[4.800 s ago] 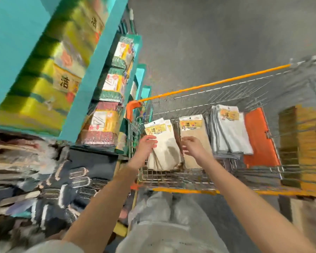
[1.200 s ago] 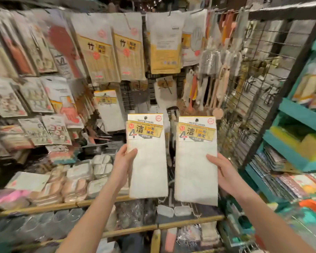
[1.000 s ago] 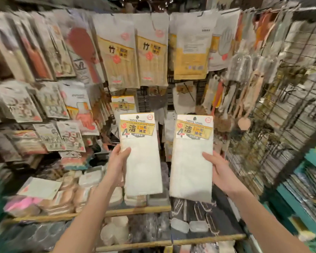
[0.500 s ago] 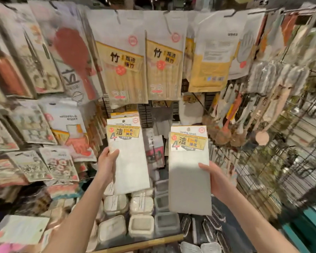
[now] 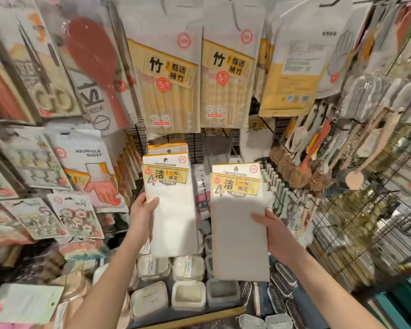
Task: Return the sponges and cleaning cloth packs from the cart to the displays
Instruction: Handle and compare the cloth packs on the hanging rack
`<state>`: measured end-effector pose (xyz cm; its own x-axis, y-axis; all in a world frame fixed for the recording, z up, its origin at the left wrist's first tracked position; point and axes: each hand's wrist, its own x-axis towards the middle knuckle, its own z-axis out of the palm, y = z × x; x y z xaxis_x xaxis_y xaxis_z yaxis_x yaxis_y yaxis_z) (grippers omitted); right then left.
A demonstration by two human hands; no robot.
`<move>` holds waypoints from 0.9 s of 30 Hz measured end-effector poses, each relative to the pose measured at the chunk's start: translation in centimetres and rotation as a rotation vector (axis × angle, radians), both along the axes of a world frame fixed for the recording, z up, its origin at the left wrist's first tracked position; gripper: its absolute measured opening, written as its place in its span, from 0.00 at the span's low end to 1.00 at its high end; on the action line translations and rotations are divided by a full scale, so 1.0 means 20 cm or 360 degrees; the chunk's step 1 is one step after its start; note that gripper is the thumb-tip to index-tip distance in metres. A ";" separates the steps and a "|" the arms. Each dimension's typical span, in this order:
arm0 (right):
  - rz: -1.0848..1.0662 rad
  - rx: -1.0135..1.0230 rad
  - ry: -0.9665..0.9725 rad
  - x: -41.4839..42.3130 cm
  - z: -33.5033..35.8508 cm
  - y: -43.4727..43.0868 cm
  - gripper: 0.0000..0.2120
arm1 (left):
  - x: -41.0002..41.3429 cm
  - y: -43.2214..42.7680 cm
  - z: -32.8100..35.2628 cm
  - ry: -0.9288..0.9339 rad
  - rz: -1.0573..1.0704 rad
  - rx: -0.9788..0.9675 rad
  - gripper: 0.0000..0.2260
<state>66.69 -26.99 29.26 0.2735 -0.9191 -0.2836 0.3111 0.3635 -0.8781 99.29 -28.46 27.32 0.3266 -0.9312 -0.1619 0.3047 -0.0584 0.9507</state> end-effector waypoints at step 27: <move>0.0155 0.0067 -0.0078 0.24 -0.06 0.04 0.19 | -0.04 -0.26 0.07 -0.0144 0.0139 0.0260 0.08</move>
